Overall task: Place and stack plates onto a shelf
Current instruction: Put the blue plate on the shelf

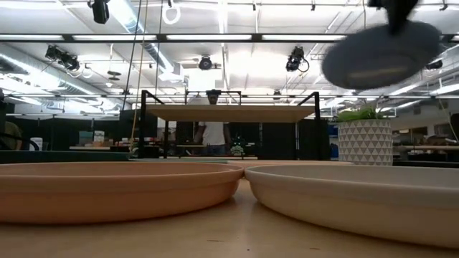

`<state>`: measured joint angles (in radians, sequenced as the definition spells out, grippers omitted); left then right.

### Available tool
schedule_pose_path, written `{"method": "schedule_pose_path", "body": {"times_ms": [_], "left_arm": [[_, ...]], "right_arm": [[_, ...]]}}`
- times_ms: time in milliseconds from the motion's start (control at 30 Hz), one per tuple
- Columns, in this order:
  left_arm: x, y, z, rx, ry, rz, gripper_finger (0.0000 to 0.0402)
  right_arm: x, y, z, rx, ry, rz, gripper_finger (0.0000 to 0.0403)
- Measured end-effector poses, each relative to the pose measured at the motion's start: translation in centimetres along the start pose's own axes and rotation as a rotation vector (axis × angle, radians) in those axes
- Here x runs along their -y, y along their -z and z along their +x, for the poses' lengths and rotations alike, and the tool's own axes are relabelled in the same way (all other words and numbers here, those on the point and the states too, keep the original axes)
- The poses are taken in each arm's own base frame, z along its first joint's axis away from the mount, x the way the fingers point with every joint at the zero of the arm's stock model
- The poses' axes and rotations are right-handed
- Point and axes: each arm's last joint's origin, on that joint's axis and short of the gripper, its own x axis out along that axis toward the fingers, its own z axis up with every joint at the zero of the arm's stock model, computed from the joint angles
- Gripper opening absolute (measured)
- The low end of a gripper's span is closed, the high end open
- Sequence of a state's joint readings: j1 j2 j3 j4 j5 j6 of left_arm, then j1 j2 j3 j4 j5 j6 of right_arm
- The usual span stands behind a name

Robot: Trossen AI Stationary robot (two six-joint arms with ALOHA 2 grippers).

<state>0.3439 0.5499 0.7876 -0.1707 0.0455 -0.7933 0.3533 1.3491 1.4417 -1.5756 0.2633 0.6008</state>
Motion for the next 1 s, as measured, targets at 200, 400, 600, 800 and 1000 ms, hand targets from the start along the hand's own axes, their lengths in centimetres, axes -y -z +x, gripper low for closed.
{"method": "schedule_pose_path", "body": {"times_ms": [200, 400, 600, 800, 1000], "left_arm": [[-0.1, 0.0, 0.2, 0.009, -0.019, -0.036, 0.0142], [-0.2, 0.1, 0.5, 0.002, -0.025, -0.038, 0.0142], [-0.2, 0.1, 0.5, -0.002, -0.023, -0.034, 0.0142], [-0.2, 0.2, 0.4, -0.018, -0.010, -0.023, 0.0142], [-0.4, 0.4, 0.4, -0.047, -0.032, -0.025, 0.0142]], "right_arm": [[2.8, -2.6, -3.0, 0.176, 0.016, -0.007, 0.0021], [4.9, -6.9, -1.2, 0.217, 0.051, -0.175, 0.0018], [7.8, -11.5, 2.2, 0.270, 0.092, -0.282, 0.0023], [10.5, -14.3, 6.0, 0.217, 0.115, -0.337, 0.0020], [12.2, -15.3, 9.0, 0.132, 0.085, -0.321, 0.0027]]}}
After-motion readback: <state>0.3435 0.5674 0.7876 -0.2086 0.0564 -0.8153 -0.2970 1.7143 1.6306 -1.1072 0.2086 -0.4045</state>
